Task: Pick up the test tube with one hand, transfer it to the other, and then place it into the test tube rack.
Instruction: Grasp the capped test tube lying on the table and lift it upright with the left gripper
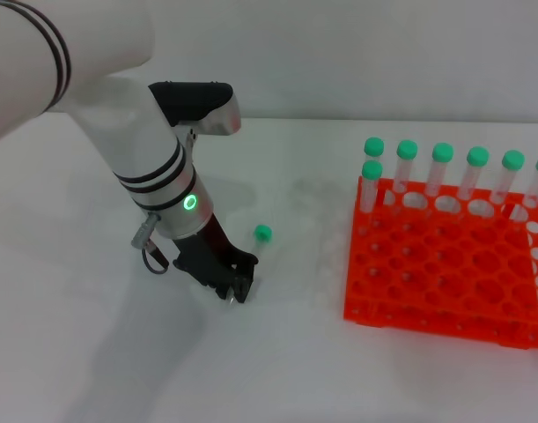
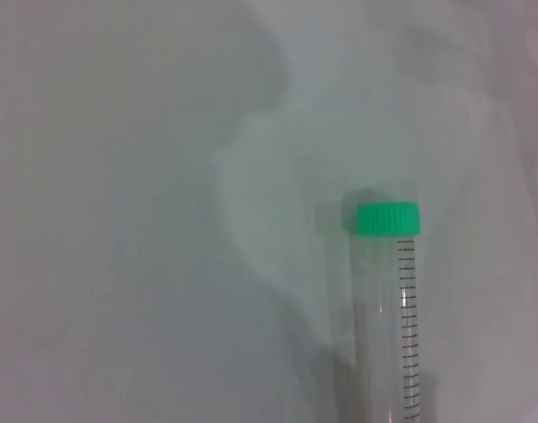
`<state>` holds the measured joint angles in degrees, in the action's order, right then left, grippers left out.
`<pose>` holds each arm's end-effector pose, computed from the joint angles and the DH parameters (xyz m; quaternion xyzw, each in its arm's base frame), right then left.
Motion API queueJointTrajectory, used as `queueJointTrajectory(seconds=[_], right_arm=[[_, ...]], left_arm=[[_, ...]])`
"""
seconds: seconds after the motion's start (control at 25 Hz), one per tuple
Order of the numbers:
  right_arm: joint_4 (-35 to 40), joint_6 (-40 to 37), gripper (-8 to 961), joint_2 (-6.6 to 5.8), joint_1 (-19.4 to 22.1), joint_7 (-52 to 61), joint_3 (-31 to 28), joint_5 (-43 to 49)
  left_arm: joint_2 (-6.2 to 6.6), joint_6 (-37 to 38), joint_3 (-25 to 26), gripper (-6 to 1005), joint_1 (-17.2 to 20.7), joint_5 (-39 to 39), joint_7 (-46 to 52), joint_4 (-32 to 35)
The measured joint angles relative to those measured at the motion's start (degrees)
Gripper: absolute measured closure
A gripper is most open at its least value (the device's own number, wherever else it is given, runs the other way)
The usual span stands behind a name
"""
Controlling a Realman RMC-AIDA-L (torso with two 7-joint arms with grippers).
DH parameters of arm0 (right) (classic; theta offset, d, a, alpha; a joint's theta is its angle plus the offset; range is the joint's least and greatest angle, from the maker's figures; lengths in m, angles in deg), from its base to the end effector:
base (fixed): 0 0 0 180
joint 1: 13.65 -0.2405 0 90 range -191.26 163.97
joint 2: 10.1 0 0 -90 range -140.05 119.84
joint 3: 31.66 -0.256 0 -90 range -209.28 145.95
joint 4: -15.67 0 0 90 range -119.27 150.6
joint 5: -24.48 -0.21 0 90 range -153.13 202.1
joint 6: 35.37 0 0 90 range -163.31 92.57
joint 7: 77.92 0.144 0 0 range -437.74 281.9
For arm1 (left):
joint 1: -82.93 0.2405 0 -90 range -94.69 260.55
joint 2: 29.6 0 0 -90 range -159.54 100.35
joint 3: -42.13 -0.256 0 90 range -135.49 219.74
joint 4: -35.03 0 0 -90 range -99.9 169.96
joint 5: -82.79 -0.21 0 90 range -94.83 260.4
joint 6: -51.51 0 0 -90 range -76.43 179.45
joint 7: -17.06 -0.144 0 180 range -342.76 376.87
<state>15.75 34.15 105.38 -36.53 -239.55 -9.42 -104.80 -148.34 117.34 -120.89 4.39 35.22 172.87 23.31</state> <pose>0.3950 0.3068 0.0544 -0.6059 0.2897 0.2850 0.6840 -0.1697 0.4174 -0.0697 -0.7941 -0.5476 0.2087 0.1611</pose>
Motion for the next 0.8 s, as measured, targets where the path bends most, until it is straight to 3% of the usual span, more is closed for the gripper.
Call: queueJointTrajectory(seconds=[0.2,0.36,0.52,0.8], right_arm=[[0.0,0.0,80,0.03,0.04,0.0,-0.02,-0.04],[-0.09,0.0,80,0.08,0.11,0.07,-0.01,-0.1],[-0.16,0.0,80,0.09,0.21,0.4,-0.01,-0.21],[-0.59,0.0,80,0.13,0.19,0.65,-0.01,-0.27]], left_arm=[[0.24,-3.13,0.07,800,0.43,3.49,-2.88,-0.96],[0.43,-5.69,0.08,799,1.85,13.46,-10.4,-4.46],[0.45,-8.32,0.07,799,5.33,28.2,-21.16,-7.38],[-0.02,-10.22,0.08,800,16.35,61.71,-45.73,-7.11]])
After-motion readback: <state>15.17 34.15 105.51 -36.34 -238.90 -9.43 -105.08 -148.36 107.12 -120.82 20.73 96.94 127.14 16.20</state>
